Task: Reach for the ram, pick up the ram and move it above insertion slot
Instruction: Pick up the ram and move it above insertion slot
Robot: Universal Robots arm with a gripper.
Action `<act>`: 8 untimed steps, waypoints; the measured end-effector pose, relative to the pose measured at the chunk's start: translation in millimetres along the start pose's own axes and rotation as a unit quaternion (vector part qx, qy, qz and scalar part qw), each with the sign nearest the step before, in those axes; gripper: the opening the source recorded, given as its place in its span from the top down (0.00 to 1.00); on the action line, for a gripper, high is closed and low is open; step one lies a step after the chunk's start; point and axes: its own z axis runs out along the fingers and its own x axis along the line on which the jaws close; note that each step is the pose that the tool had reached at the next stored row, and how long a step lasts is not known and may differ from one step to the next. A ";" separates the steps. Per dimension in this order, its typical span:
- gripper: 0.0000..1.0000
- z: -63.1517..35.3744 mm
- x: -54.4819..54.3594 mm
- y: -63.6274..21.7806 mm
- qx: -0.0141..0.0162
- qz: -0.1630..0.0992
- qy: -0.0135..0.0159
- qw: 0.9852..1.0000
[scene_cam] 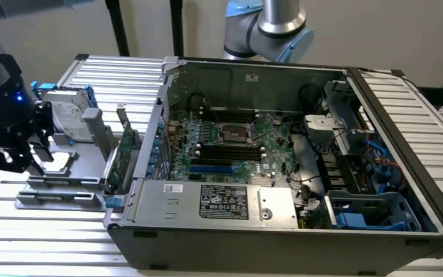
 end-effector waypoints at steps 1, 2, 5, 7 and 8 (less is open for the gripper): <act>0.64 1.8 0.2 -0.1 0.000 0.000 0.000 1.000; 0.64 3.5 0.6 -0.2 0.000 0.000 0.000 1.000; 0.64 9.1 1.6 -0.5 0.000 0.000 0.000 1.000; 0.64 12.8 2.3 -0.7 0.000 -0.001 0.000 1.000; 0.64 14.5 2.6 -0.8 0.000 -0.001 0.000 1.000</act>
